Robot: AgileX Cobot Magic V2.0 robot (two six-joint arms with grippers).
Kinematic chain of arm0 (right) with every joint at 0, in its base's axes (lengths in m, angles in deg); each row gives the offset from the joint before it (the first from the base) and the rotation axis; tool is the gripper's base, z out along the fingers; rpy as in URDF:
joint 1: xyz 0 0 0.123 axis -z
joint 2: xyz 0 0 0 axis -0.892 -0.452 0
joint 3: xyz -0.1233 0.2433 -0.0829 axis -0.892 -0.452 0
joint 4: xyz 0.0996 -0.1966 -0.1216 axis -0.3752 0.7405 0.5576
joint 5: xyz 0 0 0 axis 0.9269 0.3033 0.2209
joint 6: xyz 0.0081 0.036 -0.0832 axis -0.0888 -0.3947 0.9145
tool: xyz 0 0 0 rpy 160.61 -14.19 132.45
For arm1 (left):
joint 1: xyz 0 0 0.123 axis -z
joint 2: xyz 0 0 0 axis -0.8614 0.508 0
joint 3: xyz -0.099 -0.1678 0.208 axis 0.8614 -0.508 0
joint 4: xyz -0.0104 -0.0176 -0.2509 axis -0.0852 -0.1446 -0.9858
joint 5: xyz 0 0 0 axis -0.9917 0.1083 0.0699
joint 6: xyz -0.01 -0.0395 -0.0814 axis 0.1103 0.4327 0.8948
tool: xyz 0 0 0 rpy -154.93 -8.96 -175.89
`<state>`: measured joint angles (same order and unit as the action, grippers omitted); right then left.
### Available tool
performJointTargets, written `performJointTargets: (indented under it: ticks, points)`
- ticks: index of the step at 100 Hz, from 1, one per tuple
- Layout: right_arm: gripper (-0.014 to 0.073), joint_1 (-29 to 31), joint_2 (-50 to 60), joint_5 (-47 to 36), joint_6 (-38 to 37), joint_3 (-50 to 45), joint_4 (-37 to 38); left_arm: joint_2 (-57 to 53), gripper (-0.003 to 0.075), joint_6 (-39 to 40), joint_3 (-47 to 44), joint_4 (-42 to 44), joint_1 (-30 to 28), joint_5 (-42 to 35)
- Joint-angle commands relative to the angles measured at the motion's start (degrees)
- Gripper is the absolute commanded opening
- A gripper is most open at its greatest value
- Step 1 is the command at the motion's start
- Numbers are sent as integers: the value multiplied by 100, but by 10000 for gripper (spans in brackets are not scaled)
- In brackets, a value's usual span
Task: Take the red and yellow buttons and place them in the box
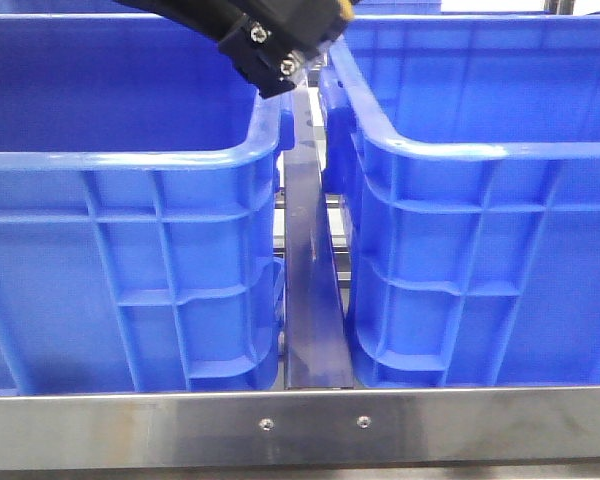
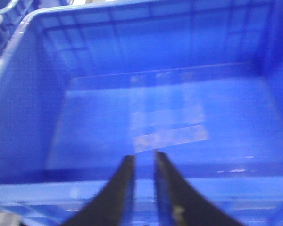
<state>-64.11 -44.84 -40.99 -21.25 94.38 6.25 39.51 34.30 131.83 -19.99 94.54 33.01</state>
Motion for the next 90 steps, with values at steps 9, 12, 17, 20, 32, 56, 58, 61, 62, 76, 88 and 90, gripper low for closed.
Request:
performJointTargets:
  ticks: [9,12,17,20,32,56,58,61,62,76,88,90]
  points:
    - [508,5,-911,152,441,803,-1094,-150,151,-21,167,-327,56,-176]
    - [538,5,-1089,264,653,901,-1417,-150,151,-21,167,-327,56,-176]
    - [541,5,-1325,437,908,1061,-1960,-150,151,-21,167,-327,56,-176]
    - [538,5,-1458,541,1055,1164,-2319,-150,151,-21,167,-327,56,-176]
    - [538,5,-2024,891,1798,1435,-3988,-150,151,-21,167,-327,56,-176]
    - [538,5,-3288,1905,3308,1615,-6722,-150,151,-21,167,-327,56,-176]
    - [538,5,-3355,1945,3394,1615,-6805,-150,151,-21,167,-327,56,-176]
    - [538,5,-3516,1981,3513,1615,-6971,-150,151,-21,167,-327,56,-176]
    - [538,5,-3546,1996,3531,1615,-6999,-150,151,-21,167,-327,56,-176]
    - [538,-126,-4027,2046,3723,1615,-7205,-150,151,-21,167,-327,56,-176]
    - [538,-494,-4316,1918,3871,1615,-7290,-150,151,-21,167,-327,56,-176]
    - [538,-565,-4359,1882,3885,1616,-7312,-150,151,-21,167,-327,56,-176]
